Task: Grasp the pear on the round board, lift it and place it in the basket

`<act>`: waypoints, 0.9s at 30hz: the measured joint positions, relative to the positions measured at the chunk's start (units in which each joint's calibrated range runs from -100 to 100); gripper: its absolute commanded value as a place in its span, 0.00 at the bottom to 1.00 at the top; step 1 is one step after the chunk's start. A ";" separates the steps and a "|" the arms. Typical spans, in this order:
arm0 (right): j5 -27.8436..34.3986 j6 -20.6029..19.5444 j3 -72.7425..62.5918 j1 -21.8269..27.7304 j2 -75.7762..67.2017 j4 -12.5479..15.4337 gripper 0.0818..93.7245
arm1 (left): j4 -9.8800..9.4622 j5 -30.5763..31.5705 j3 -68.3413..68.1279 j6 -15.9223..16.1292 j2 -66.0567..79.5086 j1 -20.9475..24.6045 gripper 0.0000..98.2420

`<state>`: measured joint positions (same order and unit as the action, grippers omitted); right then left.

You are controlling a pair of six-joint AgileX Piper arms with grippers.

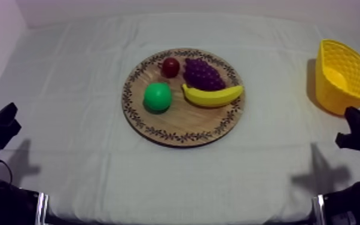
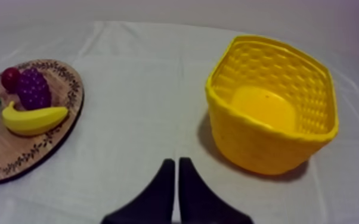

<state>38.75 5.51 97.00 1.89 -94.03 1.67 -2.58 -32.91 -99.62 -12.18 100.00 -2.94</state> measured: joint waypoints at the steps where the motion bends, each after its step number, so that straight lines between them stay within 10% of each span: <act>1: 0.34 -0.08 -1.24 -0.14 0.74 0.00 0.01 | 0.00 0.00 0.00 0.00 0.00 0.00 0.00; 27: 30.09 -8.43 -74.89 -7.01 49.64 6.35 0.01 | 0.00 0.00 0.00 0.00 0.00 0.00 0.00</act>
<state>68.84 -2.91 22.11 -5.12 -44.39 8.02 -2.58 -32.91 -99.62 -12.18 100.00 -2.94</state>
